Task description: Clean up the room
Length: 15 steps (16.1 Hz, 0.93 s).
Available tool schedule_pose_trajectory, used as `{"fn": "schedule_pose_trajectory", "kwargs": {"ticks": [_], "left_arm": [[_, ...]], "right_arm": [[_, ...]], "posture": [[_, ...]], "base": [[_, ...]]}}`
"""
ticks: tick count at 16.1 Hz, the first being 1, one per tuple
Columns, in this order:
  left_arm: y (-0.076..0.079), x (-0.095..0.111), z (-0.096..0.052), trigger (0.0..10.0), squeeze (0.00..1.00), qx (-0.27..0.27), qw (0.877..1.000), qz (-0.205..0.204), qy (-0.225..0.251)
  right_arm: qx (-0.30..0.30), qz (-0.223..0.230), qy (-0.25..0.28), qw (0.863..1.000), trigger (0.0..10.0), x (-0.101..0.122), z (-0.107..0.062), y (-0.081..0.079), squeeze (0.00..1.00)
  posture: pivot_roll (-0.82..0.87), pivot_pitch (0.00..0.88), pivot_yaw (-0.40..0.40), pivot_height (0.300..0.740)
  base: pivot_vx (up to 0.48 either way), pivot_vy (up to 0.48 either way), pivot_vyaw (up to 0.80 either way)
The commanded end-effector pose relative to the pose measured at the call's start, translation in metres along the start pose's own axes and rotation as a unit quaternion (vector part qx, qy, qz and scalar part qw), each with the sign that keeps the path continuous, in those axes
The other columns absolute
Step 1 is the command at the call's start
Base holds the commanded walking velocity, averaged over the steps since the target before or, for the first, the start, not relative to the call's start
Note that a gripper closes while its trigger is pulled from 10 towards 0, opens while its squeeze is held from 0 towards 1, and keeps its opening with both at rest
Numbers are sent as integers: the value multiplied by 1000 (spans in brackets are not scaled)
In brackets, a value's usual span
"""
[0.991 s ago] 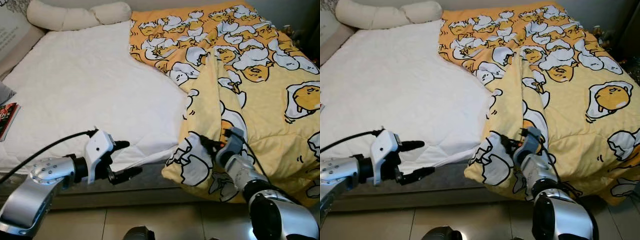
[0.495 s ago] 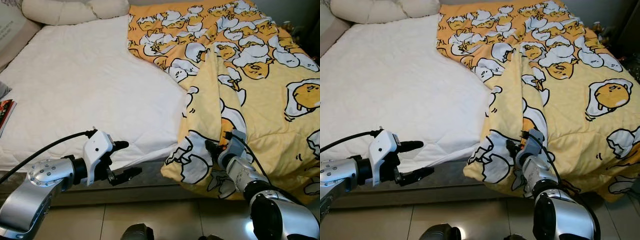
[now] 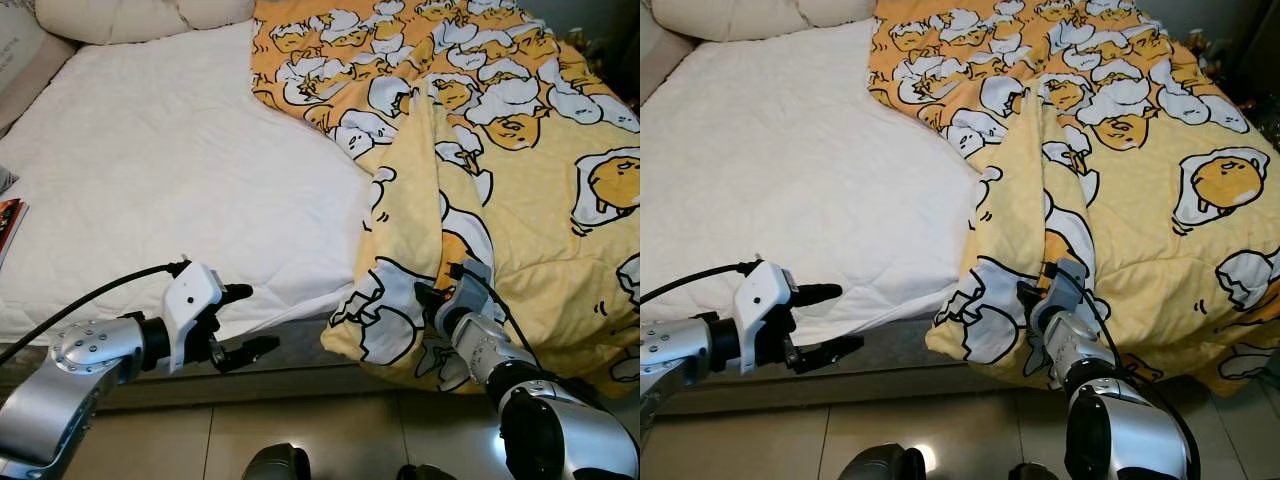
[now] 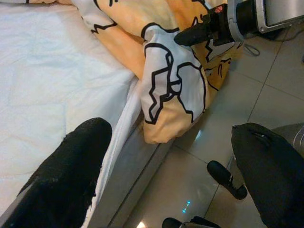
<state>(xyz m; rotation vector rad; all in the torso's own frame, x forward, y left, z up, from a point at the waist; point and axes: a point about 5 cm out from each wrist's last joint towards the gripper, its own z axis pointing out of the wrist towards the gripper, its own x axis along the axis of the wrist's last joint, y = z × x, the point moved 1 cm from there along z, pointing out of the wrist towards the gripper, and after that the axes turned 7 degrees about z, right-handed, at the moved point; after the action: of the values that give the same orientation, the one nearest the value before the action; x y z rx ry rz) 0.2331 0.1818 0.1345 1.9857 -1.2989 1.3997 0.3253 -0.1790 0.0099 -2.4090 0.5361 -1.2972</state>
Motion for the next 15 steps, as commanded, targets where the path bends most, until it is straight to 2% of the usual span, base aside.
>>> {"fn": "schedule_pose_trajectory", "kwargs": {"ticks": [1,5,8,10,12,13,14,15], "left_arm": [[-1,0,-5,10000,0,3,1000,2,-2],[-3,0,-3,10000,0,-1,1000,3,-4],[-3,1,1,10000,0,-3,1000,4,-3],[-7,2,1,10000,0,7,1000,8,-2],[-14,1,0,10000,0,26,1000,9,2],[-15,1,0,10000,0,29,1000,9,3],[-20,0,3,10000,0,43,999,9,10],[-21,-1,4,10000,0,46,999,9,11]], "right_arm": [[2,7,-9,1000,0,-6,0,-1,0],[7,11,-4,1000,0,-5,-1,1,0],[61,-2,-8,998,0,-5,2,-14,0],[131,-42,-28,990,0,-8,4,-36,0],[249,-93,-50,963,0,-9,3,-70,0],[266,-104,-52,957,0,-8,3,-76,0],[347,-147,-61,924,0,-8,0,-105,0],[363,-155,-64,916,0,-8,-1,-111,0]], "posture": [[300,121,138,740],[290,113,142,740],[269,83,122,740],[251,55,105,740],[230,29,95,740],[220,17,91,740],[195,0,79,740],[190,0,77,740]], "base": [[0,0,0],[0,0,0],[0,0,0],[0,0,0],[0,0,0],[0,0,0],[0,0,0],[0,0,0]]}}
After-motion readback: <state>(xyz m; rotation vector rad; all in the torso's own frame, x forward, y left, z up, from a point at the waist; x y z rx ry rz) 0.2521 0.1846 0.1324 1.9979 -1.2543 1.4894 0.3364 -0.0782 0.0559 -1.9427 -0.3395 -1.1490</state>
